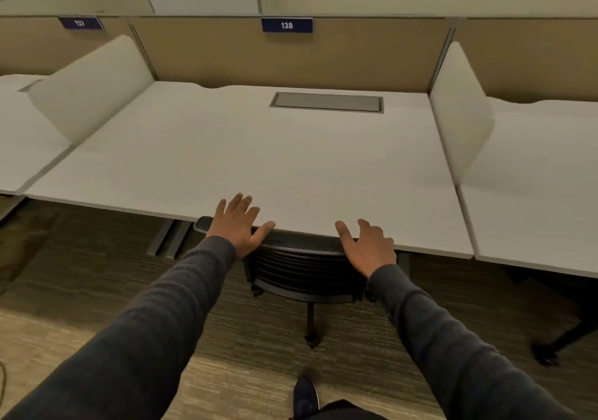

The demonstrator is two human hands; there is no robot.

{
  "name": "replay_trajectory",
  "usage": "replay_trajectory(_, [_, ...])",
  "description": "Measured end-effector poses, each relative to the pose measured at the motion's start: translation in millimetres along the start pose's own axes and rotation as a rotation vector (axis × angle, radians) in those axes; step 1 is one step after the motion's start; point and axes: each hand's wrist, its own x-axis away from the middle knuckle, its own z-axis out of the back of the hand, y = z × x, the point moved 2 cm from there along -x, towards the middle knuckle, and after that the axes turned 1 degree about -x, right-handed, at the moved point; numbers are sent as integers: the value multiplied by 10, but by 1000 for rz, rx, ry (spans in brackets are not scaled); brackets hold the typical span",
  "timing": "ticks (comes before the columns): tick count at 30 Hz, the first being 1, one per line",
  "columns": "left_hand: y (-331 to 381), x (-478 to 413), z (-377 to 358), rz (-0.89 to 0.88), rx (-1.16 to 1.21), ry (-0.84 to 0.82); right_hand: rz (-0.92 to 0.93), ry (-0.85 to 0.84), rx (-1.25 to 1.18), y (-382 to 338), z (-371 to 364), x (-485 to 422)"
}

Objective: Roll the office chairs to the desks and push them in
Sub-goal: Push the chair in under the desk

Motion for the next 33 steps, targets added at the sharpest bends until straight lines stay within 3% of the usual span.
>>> replay_trajectory(3, [-367, -197, -23, -16, -4, -114, -22, -7, 306, -115, -69, -52])
replay_trajectory(6, [-522, -200, -97, -100, 47, -227, -3, 89, 425, -160, -129, -22])
replay_trajectory(12, [-791, -30, -386, -127, 155, 54, -29, 237, 414, -385, -263, 45])
replay_trajectory(23, [-1509, 75, -405, -257, 157, 86, -94, 349, 345, -952, -687, 387])
replay_trajectory(33, [-2607, 141, -376, -253, 122, 131, -66, 342, 331, -1840, -1301, 567])
